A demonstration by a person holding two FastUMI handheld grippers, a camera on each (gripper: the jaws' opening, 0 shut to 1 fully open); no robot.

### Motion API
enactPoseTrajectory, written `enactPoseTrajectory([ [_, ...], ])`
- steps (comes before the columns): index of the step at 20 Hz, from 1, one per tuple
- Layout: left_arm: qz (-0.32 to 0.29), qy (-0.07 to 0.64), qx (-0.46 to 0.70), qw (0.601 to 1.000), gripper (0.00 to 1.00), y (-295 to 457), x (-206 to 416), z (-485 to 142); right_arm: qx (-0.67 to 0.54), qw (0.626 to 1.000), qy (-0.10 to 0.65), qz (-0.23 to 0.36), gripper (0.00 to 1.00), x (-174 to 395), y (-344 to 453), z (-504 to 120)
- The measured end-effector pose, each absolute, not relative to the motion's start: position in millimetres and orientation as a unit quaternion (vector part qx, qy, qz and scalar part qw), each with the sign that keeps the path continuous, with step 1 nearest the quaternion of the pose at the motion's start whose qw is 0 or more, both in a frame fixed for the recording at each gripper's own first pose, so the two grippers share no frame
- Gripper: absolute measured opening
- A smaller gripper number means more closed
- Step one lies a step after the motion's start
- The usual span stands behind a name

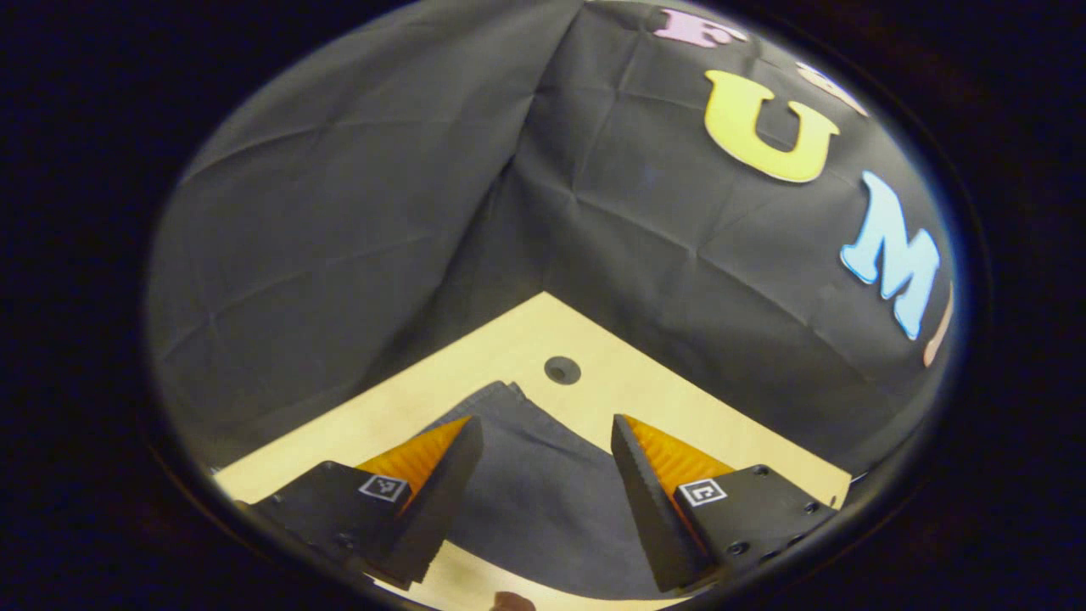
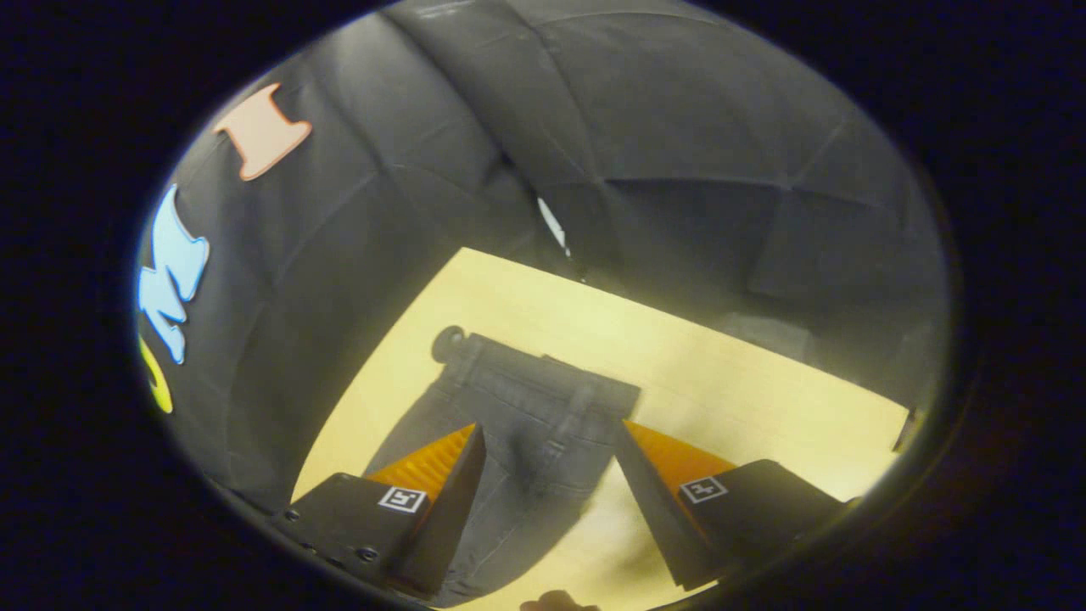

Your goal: Grasp the waist and the cuffs of the jeans and fold them to make the two legs overlap; first hold the waist and fold one-third of the jeans toward the cuffs, then hold the cuffs and fold the remaining one-third in the same direction to finish folding.

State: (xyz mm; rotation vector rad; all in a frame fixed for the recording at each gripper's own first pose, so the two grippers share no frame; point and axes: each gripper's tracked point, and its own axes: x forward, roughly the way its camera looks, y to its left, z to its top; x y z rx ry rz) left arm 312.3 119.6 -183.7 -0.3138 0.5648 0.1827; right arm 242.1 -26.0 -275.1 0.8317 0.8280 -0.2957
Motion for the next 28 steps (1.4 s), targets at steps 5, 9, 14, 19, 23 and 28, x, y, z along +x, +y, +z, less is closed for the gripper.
enactPoseTrajectory([
  [5,0.065,0.235,-0.091,0.966,1.0,112,280,-162,0.414,0.8,0.399,-0.174,0.95,243,-22,-294],
  [9,0.048,0.208,-0.058,0.975,1.0,96,272,-151,0.414,0.804,0.391,-0.172,0.91,243,-20,-292],
  [14,0.031,0.194,-0.054,0.979,1.0,93,260,-144,0.41,0.827,0.358,-0.14,0.23,250,-16,-276],
  [19,0.01,0.156,-0.052,0.986,0.99,82,251,-119,0.341,0.905,0.243,-0.077,0.15,247,-2,-188],
  [23,-0.003,0.138,-0.048,0.989,0.99,66,240,-103,0.267,0.955,0.132,-0.005,0.15,197,46,-95],
  [28,-0.013,0.127,-0.066,0.99,0.97,53,217,-79,0.159,0.979,0.029,0.121,0.14,96,118,-44],
])
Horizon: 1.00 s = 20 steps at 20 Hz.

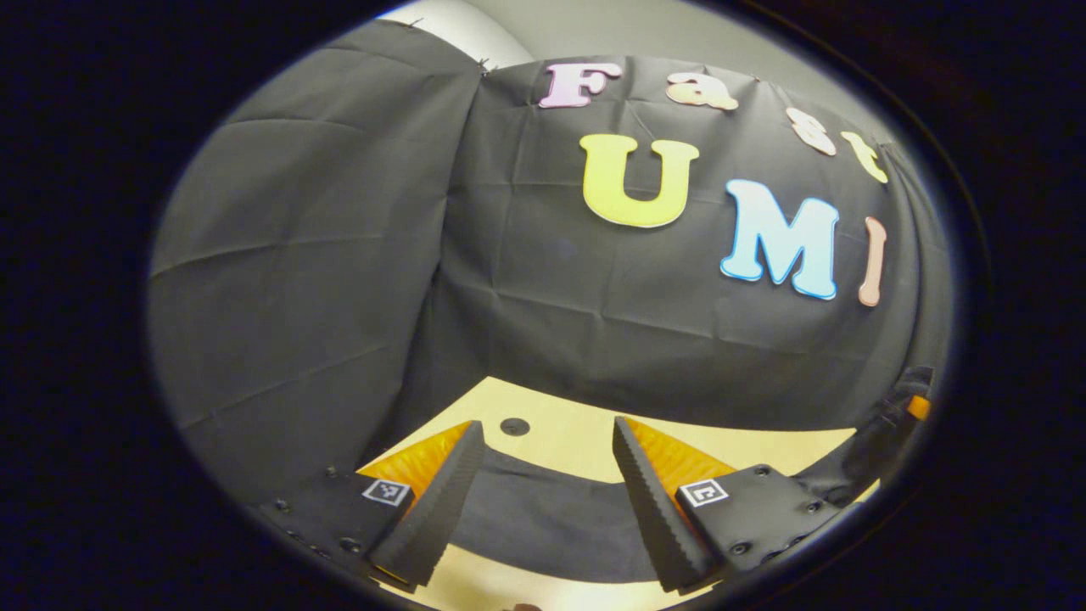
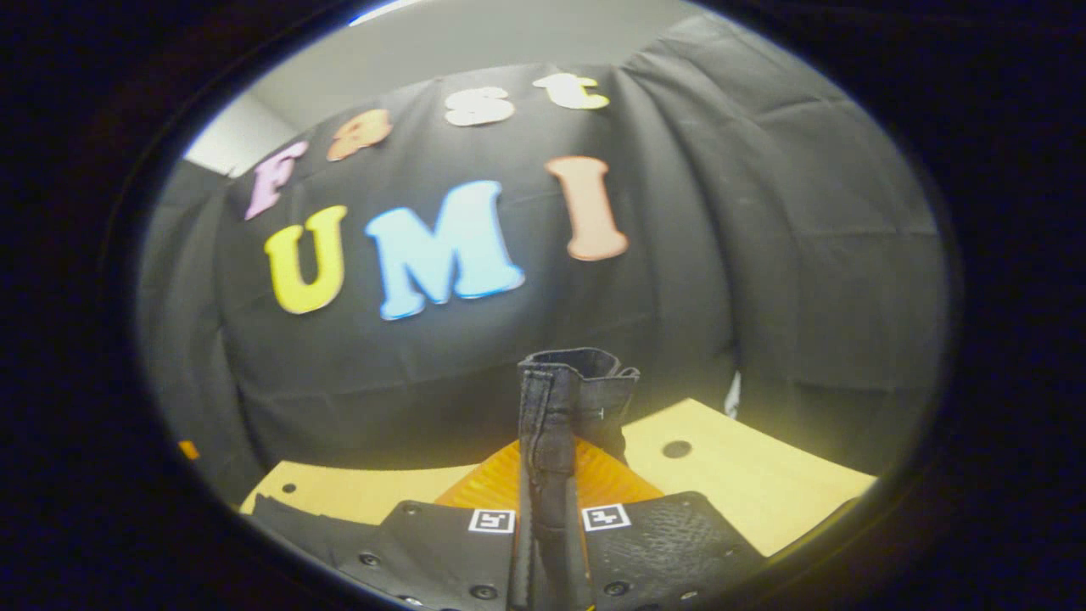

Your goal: Grasp the waist and the cuffs of the jeans and fold them to make the two legs overlap; first hold the waist and fold one-third of the jeans toward the cuffs, then hold the cuffs and fold the remaining one-third in the same direction to finish folding.

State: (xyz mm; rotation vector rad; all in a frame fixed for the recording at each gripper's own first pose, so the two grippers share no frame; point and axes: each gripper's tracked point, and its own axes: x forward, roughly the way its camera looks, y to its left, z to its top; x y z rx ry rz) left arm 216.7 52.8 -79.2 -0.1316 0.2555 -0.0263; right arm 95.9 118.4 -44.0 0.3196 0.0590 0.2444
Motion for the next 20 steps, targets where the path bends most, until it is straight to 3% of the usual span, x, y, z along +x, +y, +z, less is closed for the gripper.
enactPoseTrajectory([
  [1,-0.013,0.124,-0.068,0.99,0.99,56,212,-78,0.146,0.977,0.019,0.157,0.1,86,146,-44],
  [5,-0.005,0.12,-0.076,0.99,0.99,66,188,-79,0.085,0.954,0.018,0.287,0.13,65,262,-85],
  [9,0.011,0.142,-0.089,0.986,0.99,84,167,-105,0.001,0.942,0.053,0.33,0.14,76,346,-148],
  [13,0.036,0.172,-0.136,0.975,0.97,110,157,-138,-0.031,0.932,0.078,0.353,0.17,70,371,-186],
  [15,0.052,0.192,-0.182,0.963,0.97,124,159,-158,-0.037,0.925,0.082,0.369,0.26,60,372,-192],
  [17,0.066,0.21,-0.235,0.947,0.99,135,164,-173,-0.039,0.919,0.081,0.383,0.46,53,371,-181],
  [18,0.076,0.217,-0.258,0.939,0.99,143,168,-182,-0.039,0.918,0.078,0.387,0.77,46,364,-170],
  [20,0.094,0.239,-0.299,0.919,0.99,156,177,-204,-0.037,0.922,0.054,0.382,0.87,33,350,-134],
])
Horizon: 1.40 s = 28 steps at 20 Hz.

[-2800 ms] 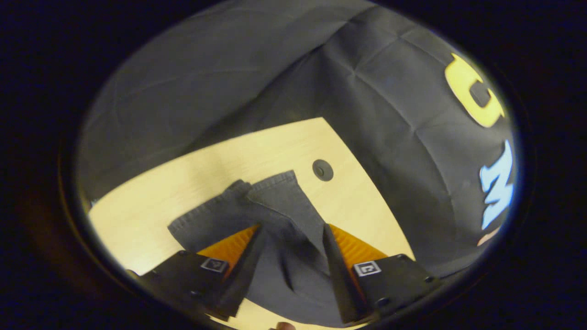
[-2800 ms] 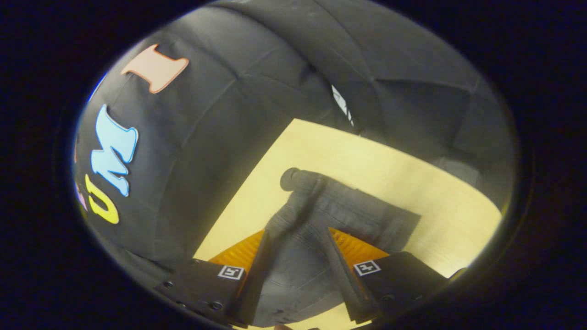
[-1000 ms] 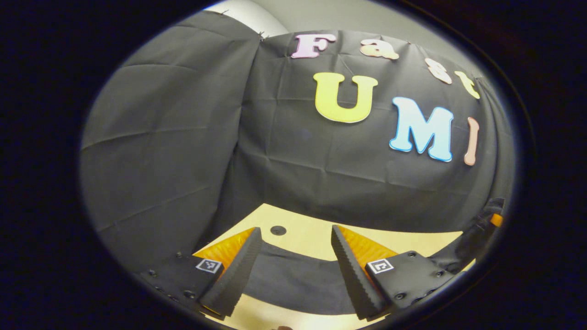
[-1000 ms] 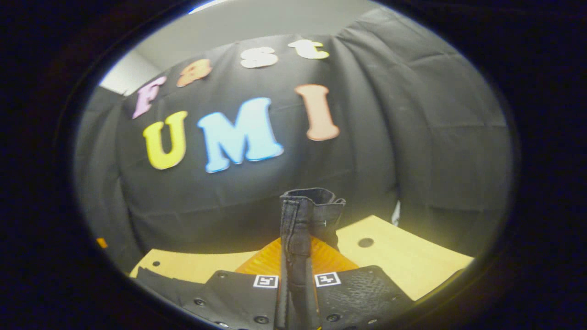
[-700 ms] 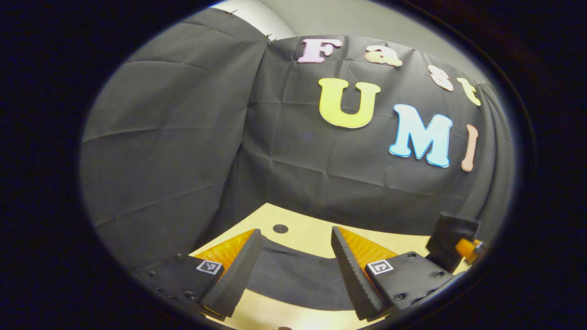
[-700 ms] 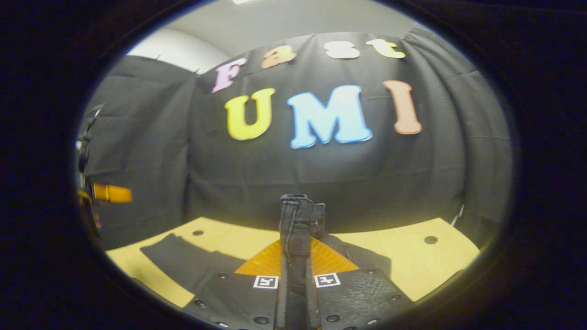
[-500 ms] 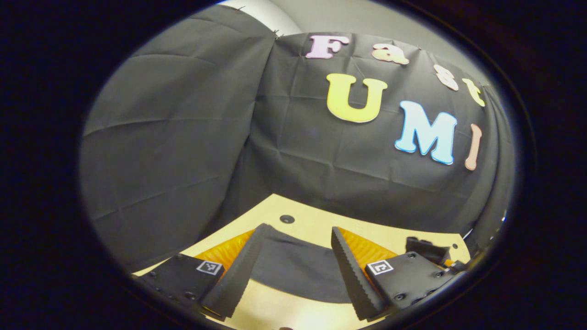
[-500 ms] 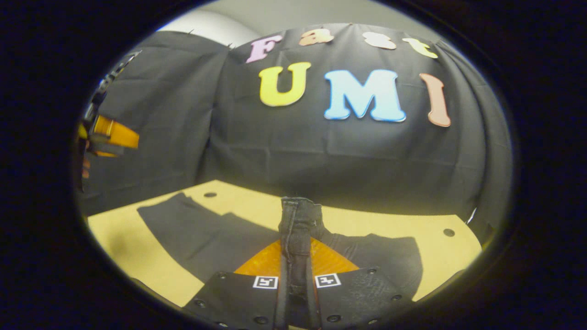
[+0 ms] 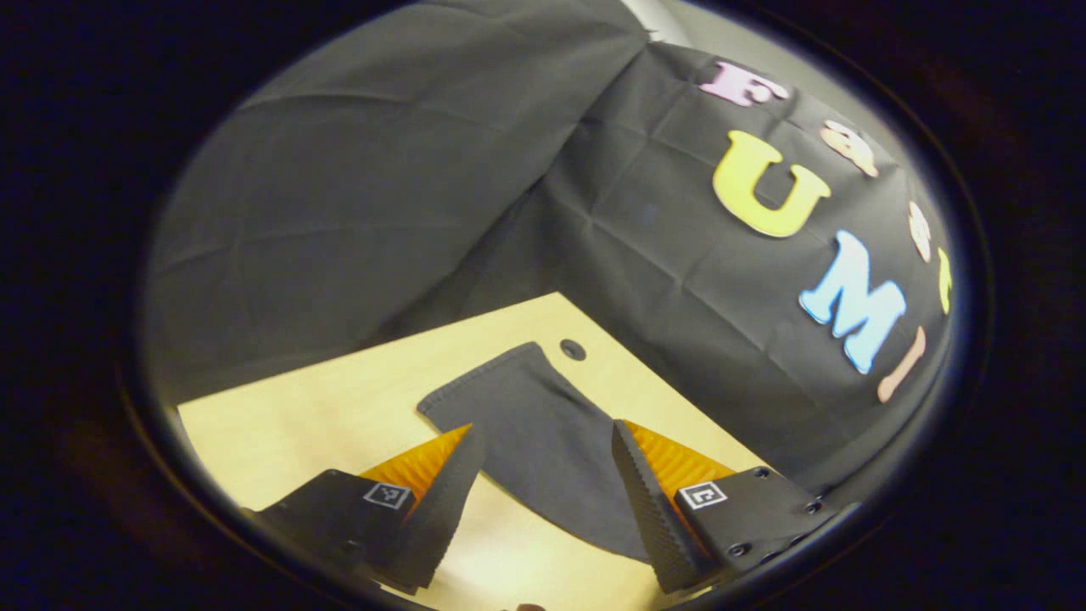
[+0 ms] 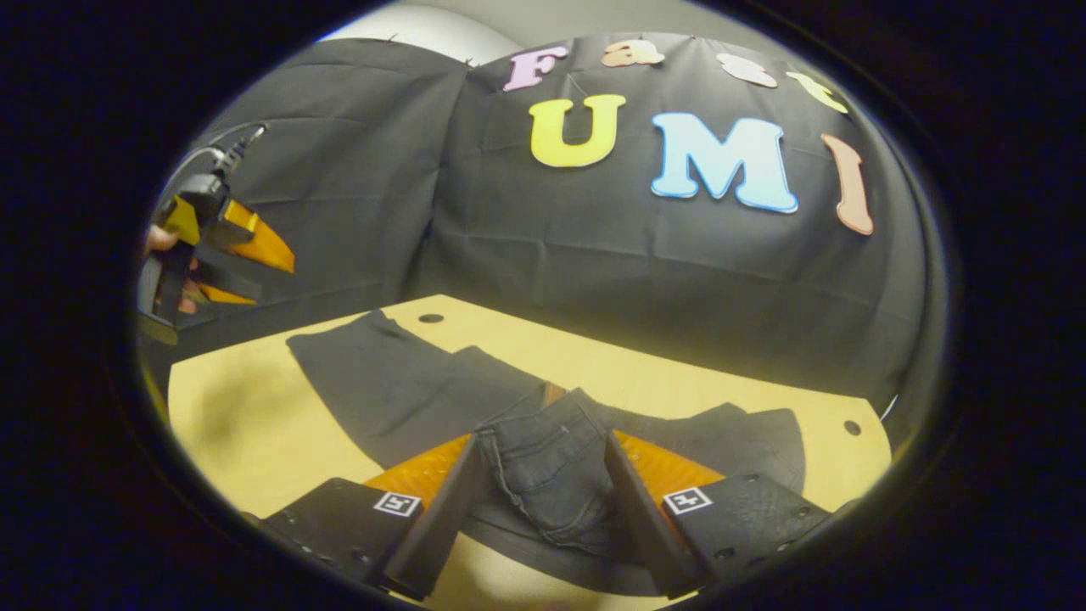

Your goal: Grasp the waist and the cuffs of the jeans and fold them to make the two legs overlap; first hold the waist and fold one-third of the jeans toward the cuffs, then hold the cuffs and fold the remaining one-third in the same direction to finish folding.

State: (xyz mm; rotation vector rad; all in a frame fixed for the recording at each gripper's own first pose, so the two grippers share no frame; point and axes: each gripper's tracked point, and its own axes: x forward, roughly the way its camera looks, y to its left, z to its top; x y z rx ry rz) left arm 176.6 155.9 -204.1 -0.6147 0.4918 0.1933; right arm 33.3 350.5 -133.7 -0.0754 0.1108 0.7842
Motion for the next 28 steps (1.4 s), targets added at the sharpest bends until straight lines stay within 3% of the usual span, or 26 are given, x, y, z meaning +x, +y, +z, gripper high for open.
enactPoseTrajectory([
  [4,0.141,0.279,-0.391,0.866,0.98,206,187,-245,0.003,0.945,-0.02,0.326,0.88,34,283,-36],
  [10,0.19,0.308,-0.48,0.8,0.98,249,214,-305,-0.008,0.979,-0.003,0.206,0.9,64,204,-20],
  [15,0.209,0.3,-0.488,0.793,0.99,275,252,-329,-0.009,0.987,0.021,0.157,0.9,75,171,-21],
  [16,0.203,0.299,-0.485,0.796,0.95,273,263,-333,-0.005,0.989,0.025,0.148,0.9,78,169,-20],
  [18,0.187,0.308,-0.46,0.811,0.95,256,276,-336,0.003,0.991,0.03,0.134,0.9,80,161,-21],
  [22,0.093,0.335,-0.448,0.824,0.95,181,294,-329,0.022,0.992,0.049,0.117,0.9,85,152,-29],
  [23,0.075,0.345,-0.443,0.824,0.91,162,297,-335,0.024,0.992,0.055,0.114,0.92,86,151,-30],
  [26,0.047,0.34,-0.406,0.847,0.58,138,310,-343,0.015,0.993,0.056,0.107,0.9,86,145,-29],
  [28,0.046,0.335,-0.397,0.853,0.46,138,313,-342,0.008,0.993,0.053,0.102,0.9,88,140,-26],
])
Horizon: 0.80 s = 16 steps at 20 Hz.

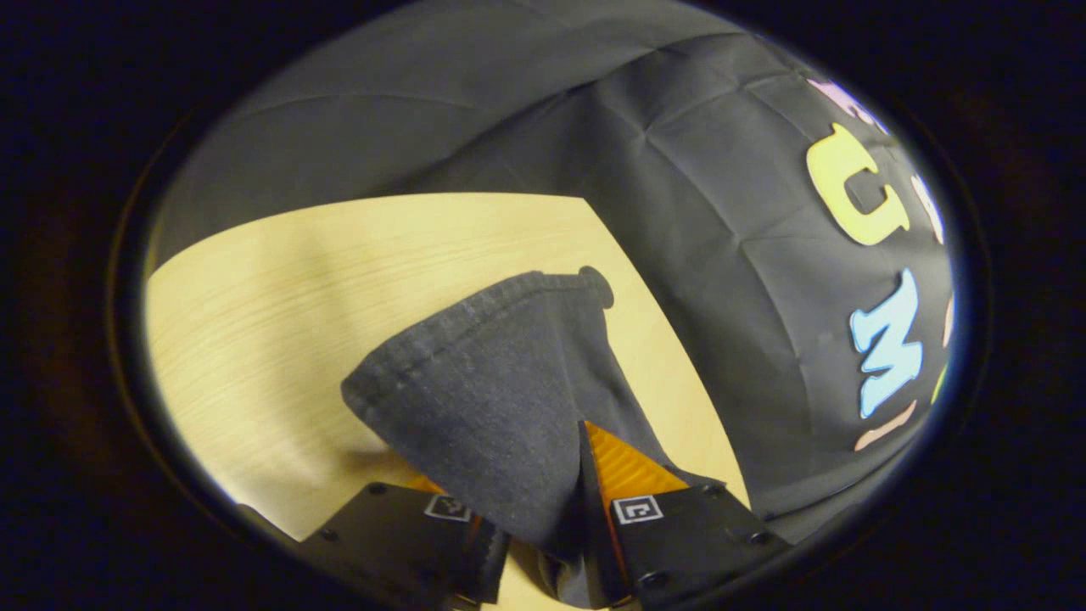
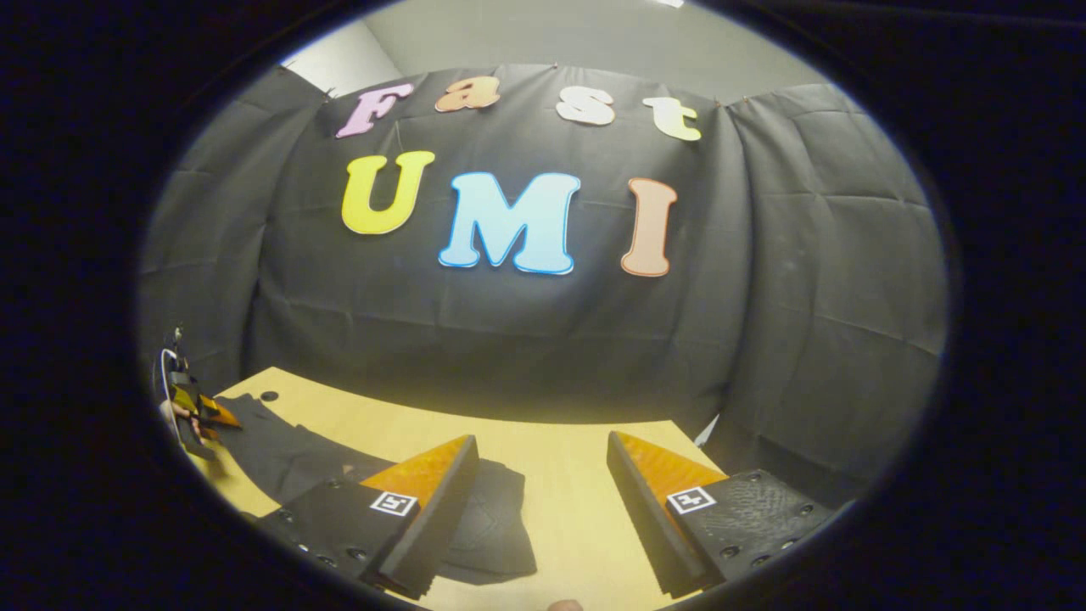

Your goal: Grasp the waist and the cuffs of the jeans and fold them to make the two legs overlap; first hold the waist and fold one-third of the jeans toward the cuffs, then hold the cuffs and fold the remaining one-third in the same direction to finish folding.

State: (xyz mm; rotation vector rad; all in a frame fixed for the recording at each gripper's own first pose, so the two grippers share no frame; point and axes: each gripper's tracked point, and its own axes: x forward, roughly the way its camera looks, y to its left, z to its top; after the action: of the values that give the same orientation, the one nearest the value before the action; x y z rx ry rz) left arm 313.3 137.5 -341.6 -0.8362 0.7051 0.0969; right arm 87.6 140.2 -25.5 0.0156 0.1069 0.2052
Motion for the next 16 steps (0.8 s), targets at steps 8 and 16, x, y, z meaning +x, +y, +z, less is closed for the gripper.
enactPoseTrajectory([
  [8,-0.013,0.256,-0.351,0.901,0.31,99,297,-231,0.009,0.994,0.038,0.098,0.91,88,123,-20],
  [16,-0.157,0.201,-0.199,0.946,0.31,-128,238,-97,0.024,0.988,0.011,0.152,0.9,99,116,-15],
])
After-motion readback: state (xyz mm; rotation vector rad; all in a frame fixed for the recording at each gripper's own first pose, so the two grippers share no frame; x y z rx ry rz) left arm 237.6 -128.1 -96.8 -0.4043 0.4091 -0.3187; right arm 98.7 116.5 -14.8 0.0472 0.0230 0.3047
